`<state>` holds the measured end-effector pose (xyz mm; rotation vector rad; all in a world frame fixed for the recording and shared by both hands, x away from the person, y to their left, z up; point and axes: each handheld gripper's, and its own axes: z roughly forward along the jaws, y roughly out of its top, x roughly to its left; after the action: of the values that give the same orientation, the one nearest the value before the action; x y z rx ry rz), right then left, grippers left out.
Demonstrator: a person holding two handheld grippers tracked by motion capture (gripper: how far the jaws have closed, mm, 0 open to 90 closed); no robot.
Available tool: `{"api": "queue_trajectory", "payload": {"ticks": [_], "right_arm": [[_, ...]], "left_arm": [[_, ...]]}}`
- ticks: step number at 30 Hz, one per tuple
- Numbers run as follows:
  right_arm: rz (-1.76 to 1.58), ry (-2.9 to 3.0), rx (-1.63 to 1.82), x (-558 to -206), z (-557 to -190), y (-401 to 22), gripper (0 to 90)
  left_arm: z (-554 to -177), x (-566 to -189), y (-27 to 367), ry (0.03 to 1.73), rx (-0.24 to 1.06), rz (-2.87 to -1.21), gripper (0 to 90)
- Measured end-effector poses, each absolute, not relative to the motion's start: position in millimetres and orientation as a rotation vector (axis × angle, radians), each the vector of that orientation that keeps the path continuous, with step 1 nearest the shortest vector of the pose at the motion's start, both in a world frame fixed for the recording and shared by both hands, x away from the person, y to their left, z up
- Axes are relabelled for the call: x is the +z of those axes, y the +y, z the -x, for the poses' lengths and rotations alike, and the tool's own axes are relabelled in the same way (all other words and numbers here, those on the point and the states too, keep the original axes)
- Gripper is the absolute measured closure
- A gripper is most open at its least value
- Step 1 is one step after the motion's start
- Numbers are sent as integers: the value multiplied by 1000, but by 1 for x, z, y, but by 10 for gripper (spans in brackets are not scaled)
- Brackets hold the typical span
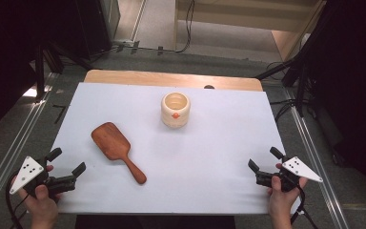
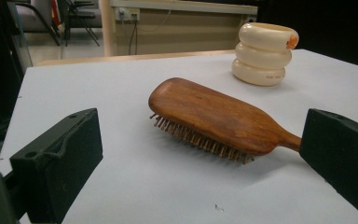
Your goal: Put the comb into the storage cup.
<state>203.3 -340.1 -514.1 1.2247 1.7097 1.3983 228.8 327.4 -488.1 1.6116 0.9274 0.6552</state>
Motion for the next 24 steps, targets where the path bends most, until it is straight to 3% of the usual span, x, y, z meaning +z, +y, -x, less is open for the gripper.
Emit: {"api": "queue_trajectory", "payload": {"ticks": [2, 4, 6, 10, 11, 13, 14, 16, 17, 18, 21, 24], "right_arm": [[-1225, 1712, 1397, -514, -203, -340, 0], [-1220, 1717, 1387, -515, -204, -338, 0], [-1219, 1722, 1386, -515, -204, -338, 0], [-1210, 1732, 1377, -515, -204, -336, 0], [-1210, 1732, 1377, -515, -204, -336, 0], [-1208, 1733, 1377, -515, -205, -337, 0], [-1208, 1733, 1377, -515, -205, -337, 0], [-1215, 1732, 1379, -515, -205, -336, 0], [-1215, 1732, 1379, -515, -205, -336, 0], [-1222, 1731, 1379, -515, -204, -336, 0], [-1218, 1731, 1380, -515, -205, -336, 0], [-1213, 1736, 1374, -515, -206, -336, 0]], "left_arm": [[-228, -486, 327, 927, 656, -1618, 2], [-229, -482, 324, 955, 657, -1594, 158], [-230, -479, 319, 955, 650, -1601, 184], [-230, -475, 305, 956, 647, -1617, 395], [-230, -474, 302, 948, 641, -1625, 395], [-230, -471, 295, 940, 625, -1631, 540], [-230, -470, 291, 933, 618, -1634, 540], [-229, -465, 284, 916, 608, -1639, 656], [-229, -464, 280, 899, 600, -1641, 656], [-229, -462, 276, 886, 599, -1653, 744], [-233, -457, 258, 833, 558, -1708, 868], [-235, -457, 250, 812, 530, -1736, 900]]}}
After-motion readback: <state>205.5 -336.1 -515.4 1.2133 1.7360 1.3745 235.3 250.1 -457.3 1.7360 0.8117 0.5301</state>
